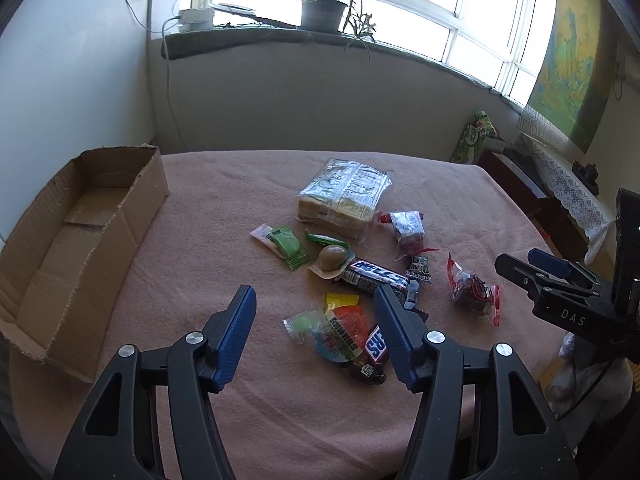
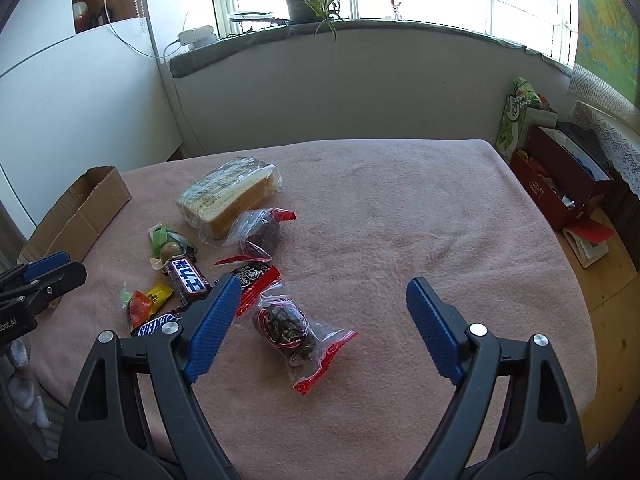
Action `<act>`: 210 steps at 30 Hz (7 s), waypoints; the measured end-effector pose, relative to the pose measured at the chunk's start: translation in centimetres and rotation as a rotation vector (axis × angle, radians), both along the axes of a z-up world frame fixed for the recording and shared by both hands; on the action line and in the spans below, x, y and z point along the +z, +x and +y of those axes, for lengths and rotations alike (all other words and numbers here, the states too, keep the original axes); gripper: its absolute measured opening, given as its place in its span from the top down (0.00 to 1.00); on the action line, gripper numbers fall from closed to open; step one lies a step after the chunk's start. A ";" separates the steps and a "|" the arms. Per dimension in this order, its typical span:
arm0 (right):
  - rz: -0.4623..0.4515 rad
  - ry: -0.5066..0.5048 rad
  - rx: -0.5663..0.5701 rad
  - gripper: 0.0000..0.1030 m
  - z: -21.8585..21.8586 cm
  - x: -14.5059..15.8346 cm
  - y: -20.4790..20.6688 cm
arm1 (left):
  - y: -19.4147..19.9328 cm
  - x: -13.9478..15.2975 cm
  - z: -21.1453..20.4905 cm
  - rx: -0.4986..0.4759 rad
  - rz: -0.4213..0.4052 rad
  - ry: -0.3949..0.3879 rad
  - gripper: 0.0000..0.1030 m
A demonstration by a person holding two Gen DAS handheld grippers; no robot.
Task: Organize snacks
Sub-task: 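Grasp the Snickers bar with the left gripper while the right gripper grasps the red-trimmed bagged snack, then carry both snacks to the cardboard box and open both grippers to drop them, then move both tools back over the remaining snacks on the table, then grasp the blue-white candy bar with the right gripper while the left gripper grasps the round candy packet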
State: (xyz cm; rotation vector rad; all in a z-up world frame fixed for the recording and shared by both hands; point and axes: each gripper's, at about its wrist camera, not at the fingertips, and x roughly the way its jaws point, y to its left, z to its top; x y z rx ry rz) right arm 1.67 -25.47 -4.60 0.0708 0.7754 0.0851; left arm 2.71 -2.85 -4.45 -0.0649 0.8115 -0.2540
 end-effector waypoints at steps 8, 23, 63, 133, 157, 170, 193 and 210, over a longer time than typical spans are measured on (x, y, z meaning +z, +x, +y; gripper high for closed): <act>0.069 0.035 0.062 0.24 0.8 -1.9 0.1 | -0.2 -1.6 -1.6 -0.101 0.067 -0.025 0.57; 0.112 -0.017 0.160 0.32 2.7 -3.3 2.1 | 0.5 -3.3 -4.6 -0.246 0.127 -0.022 0.63; 0.102 0.057 0.186 0.66 3.2 -1.1 1.3 | 0.1 -3.2 -2.6 -0.200 0.120 -0.105 0.75; 0.053 0.086 0.663 0.28 33.5 3.9 11.5 | -1.2 1.7 18.7 0.460 -0.132 0.040 0.74; -0.016 0.022 0.369 0.28 12.0 4.9 6.8 | -0.7 1.2 8.4 0.175 -0.094 -0.071 0.67; 0.090 -0.017 0.369 0.28 8.3 0.7 4.8 | -1.7 -1.3 1.9 -0.035 -0.023 -0.022 0.59; 0.216 0.019 0.442 0.39 9.8 -3.3 6.3 | -0.1 -5.7 -1.5 -0.130 0.075 0.030 0.59; 0.262 -0.009 0.473 0.57 11.7 -5.1 7.4 | 0.2 -6.4 -2.3 -0.129 0.027 0.140 0.67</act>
